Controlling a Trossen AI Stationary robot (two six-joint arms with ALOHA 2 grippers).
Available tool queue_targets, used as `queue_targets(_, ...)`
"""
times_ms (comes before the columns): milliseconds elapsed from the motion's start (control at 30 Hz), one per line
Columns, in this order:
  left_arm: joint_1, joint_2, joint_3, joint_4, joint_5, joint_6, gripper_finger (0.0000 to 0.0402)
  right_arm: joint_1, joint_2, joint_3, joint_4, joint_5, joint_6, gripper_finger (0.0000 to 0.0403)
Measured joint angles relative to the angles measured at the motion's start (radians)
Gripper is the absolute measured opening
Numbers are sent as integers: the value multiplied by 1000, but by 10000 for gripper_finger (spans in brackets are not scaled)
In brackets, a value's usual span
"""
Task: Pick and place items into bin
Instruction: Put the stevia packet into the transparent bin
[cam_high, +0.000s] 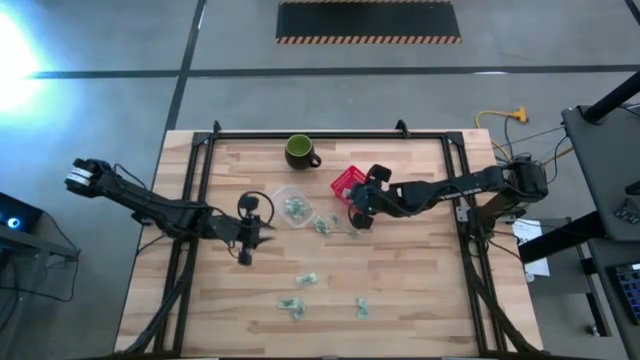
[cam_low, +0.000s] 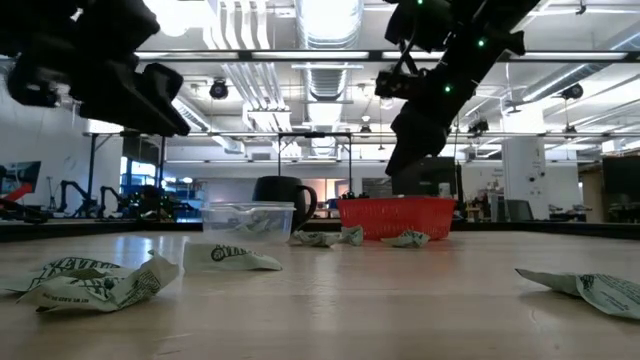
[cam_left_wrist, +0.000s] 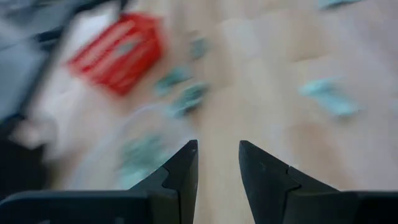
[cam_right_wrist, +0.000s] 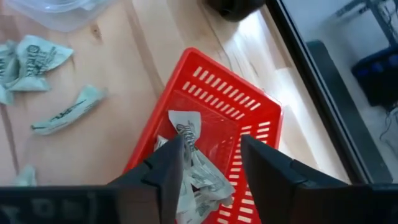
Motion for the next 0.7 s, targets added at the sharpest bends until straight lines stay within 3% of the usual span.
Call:
queue_targets(100, -9, 42, 0, 51, 138, 7, 99, 18, -10, 0, 3, 0, -31, 160)
queue_targets(200, -33, 114, 4, 90, 150, 7, 99, 45, -17, 0, 5, -3, -55, 163)
queue_targets(500, -133, 426, 4, 384, 143, -81, 99, 124, -46, 0, -5, -5, -50, 148)
queue_targets(700, -158, 556, 61, 426, 12, -81, 99, 155, -71, 0, -10, -3, -47, 137)
